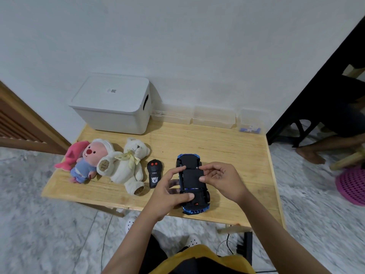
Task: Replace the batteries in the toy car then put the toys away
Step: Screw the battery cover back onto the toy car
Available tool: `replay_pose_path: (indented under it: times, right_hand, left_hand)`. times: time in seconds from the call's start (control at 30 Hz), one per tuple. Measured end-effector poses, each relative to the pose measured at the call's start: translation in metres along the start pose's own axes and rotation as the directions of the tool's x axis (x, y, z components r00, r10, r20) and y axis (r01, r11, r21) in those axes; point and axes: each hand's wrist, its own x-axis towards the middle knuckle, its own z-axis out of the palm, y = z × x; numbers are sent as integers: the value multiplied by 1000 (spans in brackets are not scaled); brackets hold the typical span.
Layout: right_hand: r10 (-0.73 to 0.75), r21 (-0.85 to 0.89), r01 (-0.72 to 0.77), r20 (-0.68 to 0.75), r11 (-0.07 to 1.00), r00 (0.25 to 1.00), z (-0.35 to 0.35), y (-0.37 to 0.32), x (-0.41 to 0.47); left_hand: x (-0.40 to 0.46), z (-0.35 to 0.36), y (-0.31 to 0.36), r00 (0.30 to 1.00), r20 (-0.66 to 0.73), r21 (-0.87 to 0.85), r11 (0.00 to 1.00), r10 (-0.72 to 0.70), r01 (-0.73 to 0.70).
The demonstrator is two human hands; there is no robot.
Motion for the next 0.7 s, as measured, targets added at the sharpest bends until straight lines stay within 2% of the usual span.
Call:
replay_pose_path:
  times: [0.2, 0.5, 0.7]
  right_hand:
    - [6, -24, -5, 26, 1000, 1000, 2, -5, 2]
    - [-32, -82, 30, -15, 996, 999, 8, -6, -1]
    - [-77, -48, 73, -66, 996, 995, 18, -9, -7]
  left_hand:
    - [-2, 1, 6, 1000, -14, 10, 1000, -25, 25]
    - [0, 0, 2, 999, -51, -31, 999, -15, 13]
    - [4, 2, 3, 989, -146, -24, 1000, 13, -17]
